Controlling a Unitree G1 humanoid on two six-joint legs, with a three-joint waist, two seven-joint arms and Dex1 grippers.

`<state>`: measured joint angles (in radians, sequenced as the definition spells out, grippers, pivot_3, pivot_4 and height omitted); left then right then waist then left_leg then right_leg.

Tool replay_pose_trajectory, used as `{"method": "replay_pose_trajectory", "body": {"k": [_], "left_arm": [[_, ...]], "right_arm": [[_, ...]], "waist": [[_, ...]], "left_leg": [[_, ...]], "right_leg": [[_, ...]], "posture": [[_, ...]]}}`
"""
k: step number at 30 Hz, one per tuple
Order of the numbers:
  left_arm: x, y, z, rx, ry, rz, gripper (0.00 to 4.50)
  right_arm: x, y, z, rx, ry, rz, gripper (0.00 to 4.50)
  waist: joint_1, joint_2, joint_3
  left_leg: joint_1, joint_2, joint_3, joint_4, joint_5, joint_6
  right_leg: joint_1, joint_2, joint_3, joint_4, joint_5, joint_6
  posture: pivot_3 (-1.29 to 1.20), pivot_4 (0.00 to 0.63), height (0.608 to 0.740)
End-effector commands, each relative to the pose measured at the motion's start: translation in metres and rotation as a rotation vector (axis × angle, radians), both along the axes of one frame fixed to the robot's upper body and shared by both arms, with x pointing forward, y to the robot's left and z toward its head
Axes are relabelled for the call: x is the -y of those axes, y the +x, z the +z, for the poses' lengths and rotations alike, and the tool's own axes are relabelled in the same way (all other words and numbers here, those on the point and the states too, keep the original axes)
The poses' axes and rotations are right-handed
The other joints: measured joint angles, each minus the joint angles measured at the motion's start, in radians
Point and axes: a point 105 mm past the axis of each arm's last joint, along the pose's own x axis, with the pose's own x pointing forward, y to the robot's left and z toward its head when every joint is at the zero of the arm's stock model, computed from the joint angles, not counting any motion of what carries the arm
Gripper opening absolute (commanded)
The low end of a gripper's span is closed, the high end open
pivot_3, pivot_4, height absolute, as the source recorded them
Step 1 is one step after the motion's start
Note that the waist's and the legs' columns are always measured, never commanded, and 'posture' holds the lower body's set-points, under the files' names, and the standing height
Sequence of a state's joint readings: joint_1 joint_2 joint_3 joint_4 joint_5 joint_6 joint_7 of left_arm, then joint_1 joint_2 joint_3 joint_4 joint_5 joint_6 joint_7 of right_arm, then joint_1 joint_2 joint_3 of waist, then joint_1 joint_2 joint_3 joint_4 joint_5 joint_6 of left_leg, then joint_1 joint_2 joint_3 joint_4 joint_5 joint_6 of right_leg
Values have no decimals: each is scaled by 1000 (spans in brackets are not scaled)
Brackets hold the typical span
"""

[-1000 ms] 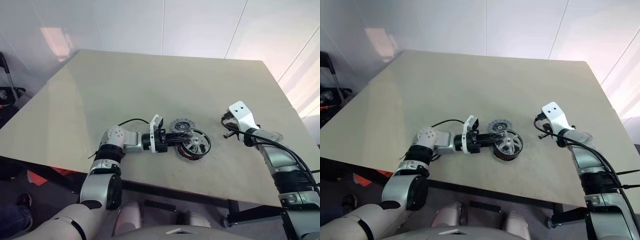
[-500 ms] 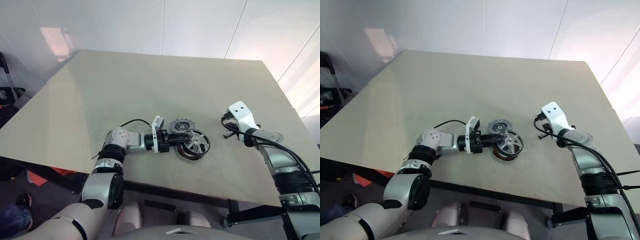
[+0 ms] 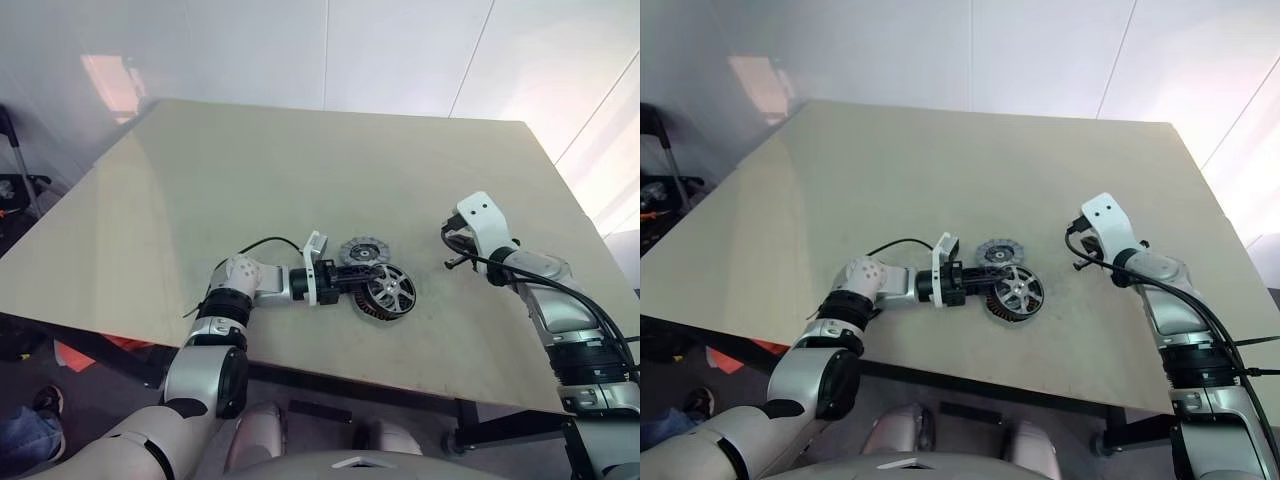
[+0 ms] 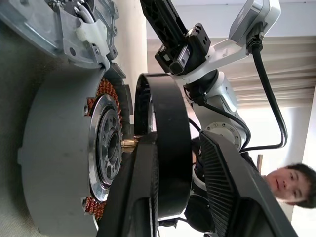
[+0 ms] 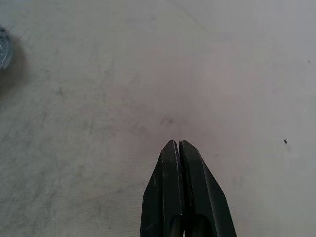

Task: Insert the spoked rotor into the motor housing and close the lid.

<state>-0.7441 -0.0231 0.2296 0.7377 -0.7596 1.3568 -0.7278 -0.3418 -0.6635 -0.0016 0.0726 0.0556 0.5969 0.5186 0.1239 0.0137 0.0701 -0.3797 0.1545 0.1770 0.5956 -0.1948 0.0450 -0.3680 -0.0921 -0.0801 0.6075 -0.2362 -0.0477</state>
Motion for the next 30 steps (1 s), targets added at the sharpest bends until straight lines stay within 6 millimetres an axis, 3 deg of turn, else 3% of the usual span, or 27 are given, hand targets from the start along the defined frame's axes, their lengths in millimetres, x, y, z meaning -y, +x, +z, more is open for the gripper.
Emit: {"method": "replay_pose_trajectory", "body": {"k": [1,7,12,18,22,26,30], "left_arm": [[-4,10,18,68,-38,30,1411],[-23,20,32,141,-56,89,1411],[-40,24,42,196,-69,135,1411],[-52,31,46,236,-63,207,1411],[-59,38,44,244,-57,275,1411],[-60,39,40,245,-39,290,1411],[-62,41,39,254,-28,315,1411]], "right_arm": [[-3,6,23,78,7,12,0],[-27,-1,40,121,113,131,0],[-65,-23,61,175,240,367,0],[-86,-48,60,140,330,528,0],[-89,-66,45,46,398,576,0],[-87,-67,22,-28,422,543,0],[-84,-66,-25,-164,418,453,0]], "waist": [[0,0,0],[-1,1,0],[1,1,0],[3,1,0],[3,1,0],[3,1,0],[1,1,0]], "left_leg": [[0,0,0,0,0,0],[0,0,0,0,0,0],[0,0,0,0,0,0],[0,0,0,0,0,0],[0,0,0,1,-2,-3],[0,0,0,1,-2,-3],[1,0,0,1,-2,-3]], "right_leg": [[0,0,0,0,0,0],[-1,0,0,0,0,0],[-1,0,0,0,0,0],[1,0,0,0,0,0],[1,0,0,0,0,0],[0,0,0,0,0,0],[1,0,0,0,0,0]], "posture": [[0,0,740],[0,0,740],[0,0,740],[0,0,740],[0,0,740],[0,0,740],[0,0,740]]}}
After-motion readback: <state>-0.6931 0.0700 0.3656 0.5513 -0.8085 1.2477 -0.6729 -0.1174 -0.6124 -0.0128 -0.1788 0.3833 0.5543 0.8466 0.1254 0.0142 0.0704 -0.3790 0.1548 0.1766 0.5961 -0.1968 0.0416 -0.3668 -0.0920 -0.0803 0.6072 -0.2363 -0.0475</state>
